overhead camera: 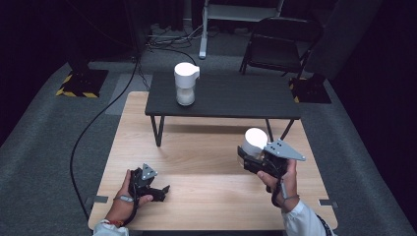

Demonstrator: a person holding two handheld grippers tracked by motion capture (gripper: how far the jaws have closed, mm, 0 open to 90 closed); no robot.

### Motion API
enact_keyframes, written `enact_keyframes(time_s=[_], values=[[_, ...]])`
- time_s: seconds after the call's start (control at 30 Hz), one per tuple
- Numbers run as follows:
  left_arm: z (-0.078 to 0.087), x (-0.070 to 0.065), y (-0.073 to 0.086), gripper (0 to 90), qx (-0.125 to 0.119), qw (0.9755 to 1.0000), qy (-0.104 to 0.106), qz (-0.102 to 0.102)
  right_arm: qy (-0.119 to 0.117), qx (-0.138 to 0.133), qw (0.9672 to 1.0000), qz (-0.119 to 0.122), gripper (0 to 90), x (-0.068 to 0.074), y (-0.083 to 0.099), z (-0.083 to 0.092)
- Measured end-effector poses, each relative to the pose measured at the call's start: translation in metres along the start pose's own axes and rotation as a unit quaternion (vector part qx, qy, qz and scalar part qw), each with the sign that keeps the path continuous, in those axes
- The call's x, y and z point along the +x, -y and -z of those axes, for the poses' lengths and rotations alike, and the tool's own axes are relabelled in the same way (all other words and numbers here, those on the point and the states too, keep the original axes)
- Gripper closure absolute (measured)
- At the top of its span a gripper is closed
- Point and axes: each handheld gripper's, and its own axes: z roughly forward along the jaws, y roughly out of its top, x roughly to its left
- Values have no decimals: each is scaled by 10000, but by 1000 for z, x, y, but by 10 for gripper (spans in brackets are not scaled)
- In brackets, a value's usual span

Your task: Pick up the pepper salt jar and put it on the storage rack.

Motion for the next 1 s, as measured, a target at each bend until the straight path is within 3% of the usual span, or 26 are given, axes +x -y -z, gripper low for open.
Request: enact_keyframes(time_s=[0.4,0.63,1.0], values=[[0,0,0,0,-1,10000,0,3,-26,-130,9999,107,301,-1,-32,-5],[0,0,0,0,-1,10000,0,3,114,-286,9993,216,301,-2,-50,-16],[0,0,0,0,-1,10000,0,2,48,-327,9994,76,301,-14,-69,-40]])
